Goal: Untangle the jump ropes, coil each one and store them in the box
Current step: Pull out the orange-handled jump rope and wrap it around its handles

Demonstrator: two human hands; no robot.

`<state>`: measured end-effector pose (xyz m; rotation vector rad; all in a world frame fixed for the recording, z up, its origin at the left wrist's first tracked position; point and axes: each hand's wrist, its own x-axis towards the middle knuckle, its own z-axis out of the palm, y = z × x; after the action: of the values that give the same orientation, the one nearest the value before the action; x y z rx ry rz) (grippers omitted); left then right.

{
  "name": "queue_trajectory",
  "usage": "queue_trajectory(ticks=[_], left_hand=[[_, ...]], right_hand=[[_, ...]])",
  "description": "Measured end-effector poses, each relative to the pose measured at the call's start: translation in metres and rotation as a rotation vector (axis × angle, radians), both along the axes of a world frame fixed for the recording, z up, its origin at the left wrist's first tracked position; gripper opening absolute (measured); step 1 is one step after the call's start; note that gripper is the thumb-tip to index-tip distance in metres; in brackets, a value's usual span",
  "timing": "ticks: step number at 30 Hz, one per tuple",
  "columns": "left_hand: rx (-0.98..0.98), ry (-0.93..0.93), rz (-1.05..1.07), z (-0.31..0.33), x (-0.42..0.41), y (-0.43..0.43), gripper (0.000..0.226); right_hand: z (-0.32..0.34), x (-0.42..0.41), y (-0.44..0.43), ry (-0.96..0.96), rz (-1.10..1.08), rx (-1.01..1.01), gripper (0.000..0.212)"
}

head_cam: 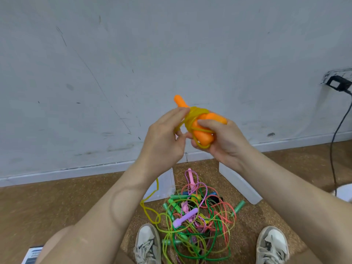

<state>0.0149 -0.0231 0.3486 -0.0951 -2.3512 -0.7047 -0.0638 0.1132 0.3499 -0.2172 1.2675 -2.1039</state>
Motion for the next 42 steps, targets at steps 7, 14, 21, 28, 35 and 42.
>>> queue_trajectory(ticks=[7,14,21,28,35,42], left_hand=[[0.943,-0.450,-0.164,0.022,0.009,-0.015,0.018],[0.883,-0.691,-0.588,0.009,0.013,-0.030,0.038],[0.399,-1.106,-0.579,0.026,0.022,-0.041,0.011],[-0.044,-1.075,-0.286,0.023,0.017,-0.014,0.025],[-0.338,-0.636,0.254,0.017,0.009,0.000,0.028],[0.497,-0.339,0.285,0.012,0.000,-0.002,0.014]], right_hand=[[0.014,-0.004,0.011,-0.009,0.174,-0.199,0.049],[0.019,-0.002,0.019,0.046,0.355,-0.176,0.048],[0.021,-0.011,0.032,0.282,0.816,0.073,0.057],[0.025,-0.009,0.028,0.623,0.838,0.595,0.037],[0.005,-0.004,0.012,1.082,0.373,0.892,0.032],[-0.014,0.000,0.009,1.051,-0.104,0.759,0.040]])
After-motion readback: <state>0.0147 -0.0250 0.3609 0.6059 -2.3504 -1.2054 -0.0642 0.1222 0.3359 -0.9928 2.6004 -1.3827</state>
